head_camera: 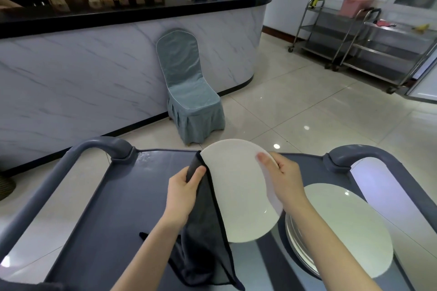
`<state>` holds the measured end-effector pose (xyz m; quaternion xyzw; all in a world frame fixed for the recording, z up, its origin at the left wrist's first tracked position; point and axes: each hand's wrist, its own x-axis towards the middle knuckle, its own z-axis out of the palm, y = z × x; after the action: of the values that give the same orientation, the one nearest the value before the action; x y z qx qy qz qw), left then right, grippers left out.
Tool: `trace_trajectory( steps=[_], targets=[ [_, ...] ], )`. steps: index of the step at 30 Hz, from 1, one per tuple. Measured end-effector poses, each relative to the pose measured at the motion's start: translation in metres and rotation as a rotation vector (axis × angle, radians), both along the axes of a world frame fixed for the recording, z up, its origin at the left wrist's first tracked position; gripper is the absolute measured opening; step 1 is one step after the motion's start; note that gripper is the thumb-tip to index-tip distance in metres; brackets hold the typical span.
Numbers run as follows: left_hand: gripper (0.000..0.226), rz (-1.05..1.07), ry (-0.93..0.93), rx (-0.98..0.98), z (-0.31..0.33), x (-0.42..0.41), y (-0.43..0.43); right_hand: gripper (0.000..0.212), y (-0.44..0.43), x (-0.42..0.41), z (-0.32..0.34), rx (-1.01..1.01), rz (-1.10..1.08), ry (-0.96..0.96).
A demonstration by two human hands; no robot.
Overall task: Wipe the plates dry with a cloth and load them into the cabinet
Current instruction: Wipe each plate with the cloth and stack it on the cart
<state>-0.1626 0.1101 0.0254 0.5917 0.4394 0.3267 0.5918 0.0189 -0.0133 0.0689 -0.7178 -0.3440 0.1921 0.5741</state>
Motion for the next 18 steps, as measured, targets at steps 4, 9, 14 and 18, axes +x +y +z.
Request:
trace_trajectory(
  steps=[4, 9, 14, 18],
  targets=[
    [0.034, -0.173, 0.189, 0.262, 0.014, 0.001, 0.022, 0.031, -0.001, 0.000, 0.000, -0.064, 0.151, -0.026],
    [0.032, -0.525, 0.308, 0.476, 0.029, 0.016, 0.025, 0.032, 0.008, -0.010, 0.002, -0.166, 0.398, -0.231],
    [0.032, -0.154, 0.108, 0.244, 0.011, 0.009, 0.011, 0.046, 0.004, 0.008, 0.011, -0.081, 0.189, -0.166],
    [0.040, 0.160, -0.144, -0.191, -0.010, 0.013, -0.017, 0.049, 0.003, -0.001, -0.005, 0.120, -0.170, 0.136]
  ],
)
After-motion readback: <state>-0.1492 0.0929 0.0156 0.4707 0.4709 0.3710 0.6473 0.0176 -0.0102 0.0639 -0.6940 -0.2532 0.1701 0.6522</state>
